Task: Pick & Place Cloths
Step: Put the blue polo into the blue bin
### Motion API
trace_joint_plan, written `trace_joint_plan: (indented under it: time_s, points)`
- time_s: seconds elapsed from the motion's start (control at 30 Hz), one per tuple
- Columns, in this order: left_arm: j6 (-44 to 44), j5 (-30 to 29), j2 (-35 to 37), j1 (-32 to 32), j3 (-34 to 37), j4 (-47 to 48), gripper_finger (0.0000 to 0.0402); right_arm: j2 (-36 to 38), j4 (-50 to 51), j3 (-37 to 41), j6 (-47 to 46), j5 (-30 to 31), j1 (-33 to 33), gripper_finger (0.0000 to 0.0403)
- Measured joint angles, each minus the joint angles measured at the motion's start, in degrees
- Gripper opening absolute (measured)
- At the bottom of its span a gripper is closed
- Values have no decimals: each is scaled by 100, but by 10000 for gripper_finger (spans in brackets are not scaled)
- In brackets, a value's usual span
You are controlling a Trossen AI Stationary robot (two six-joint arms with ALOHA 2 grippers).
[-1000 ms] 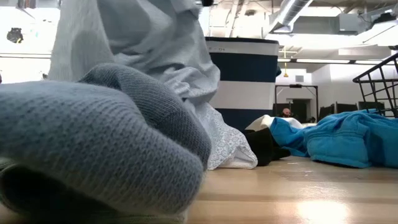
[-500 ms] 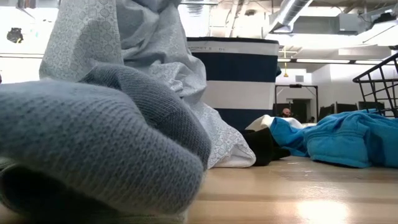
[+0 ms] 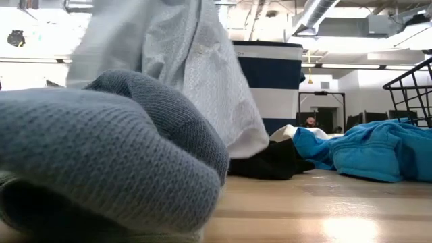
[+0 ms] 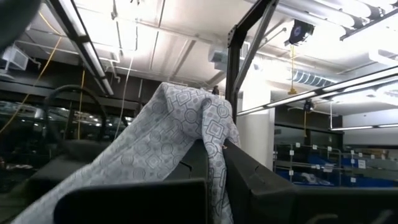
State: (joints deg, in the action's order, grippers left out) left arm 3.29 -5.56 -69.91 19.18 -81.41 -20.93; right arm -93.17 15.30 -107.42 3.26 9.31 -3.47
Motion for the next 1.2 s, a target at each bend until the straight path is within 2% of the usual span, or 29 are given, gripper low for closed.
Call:
trace_joint_plan:
  time_s: [0.27,0.37,0.5,0.7,0.97,1.2]
  points:
    - [0,-74,0,-258,0,251,2,513,-63,-4,36,-20,-25,1]
    - [-100,-335,3,-315,115,367,2,706,-94,-2,36,-20,-25,0]
    - [-788,-797,2,-352,460,524,17,890,-92,-2,33,-23,-27,0]
    - [-1523,-1456,0,-361,1071,603,102,1021,-92,-3,29,-26,-89,0]
    - [-1577,-1459,-234,-727,1576,602,240,814,-138,-4,-119,-140,-139,0]
    - [-1223,-1456,-902,-1116,1572,383,315,495,-200,4,-374,-436,-137,0]
